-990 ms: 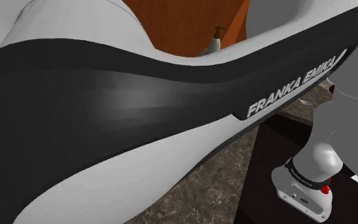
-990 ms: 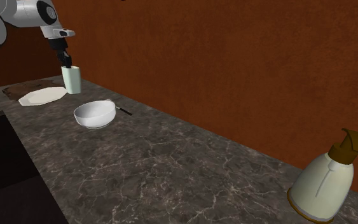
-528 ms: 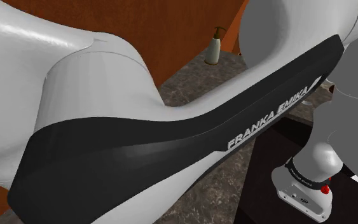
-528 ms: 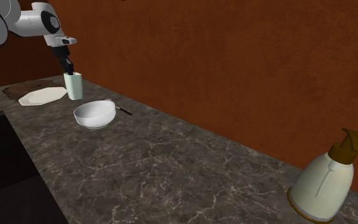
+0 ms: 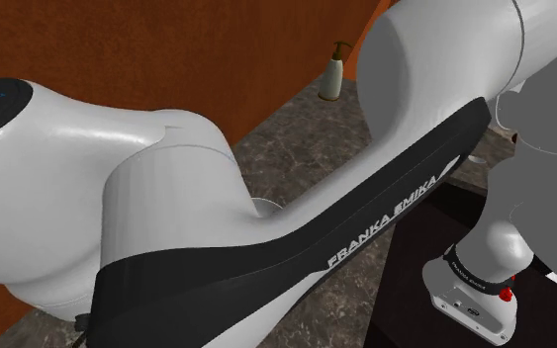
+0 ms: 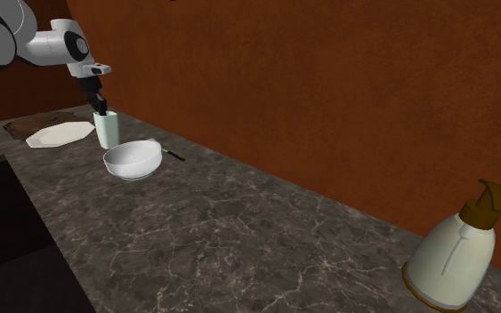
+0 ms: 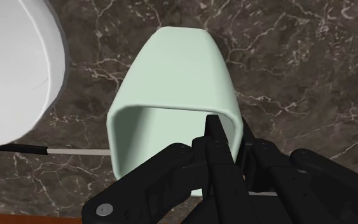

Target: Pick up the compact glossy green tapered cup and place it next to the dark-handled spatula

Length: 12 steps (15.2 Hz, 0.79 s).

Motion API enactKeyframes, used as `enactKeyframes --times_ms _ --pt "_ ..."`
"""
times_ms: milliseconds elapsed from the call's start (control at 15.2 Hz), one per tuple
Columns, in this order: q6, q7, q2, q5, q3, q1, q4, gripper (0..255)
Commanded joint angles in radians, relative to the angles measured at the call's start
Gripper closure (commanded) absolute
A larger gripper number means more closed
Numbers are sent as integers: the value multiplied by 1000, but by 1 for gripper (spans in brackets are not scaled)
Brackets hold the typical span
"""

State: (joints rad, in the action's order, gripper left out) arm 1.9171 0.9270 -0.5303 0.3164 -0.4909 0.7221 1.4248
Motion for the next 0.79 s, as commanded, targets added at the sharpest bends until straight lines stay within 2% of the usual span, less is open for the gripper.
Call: enactKeyframes --times_ms 0,132,660,726 --pt "26 6 -2 3 1 -2 24 255" --pt "57 12 -12 10 5 -2 48 255" --pt "57 12 -12 10 5 -2 48 255" --pt "57 12 -12 10 5 -2 47 0"
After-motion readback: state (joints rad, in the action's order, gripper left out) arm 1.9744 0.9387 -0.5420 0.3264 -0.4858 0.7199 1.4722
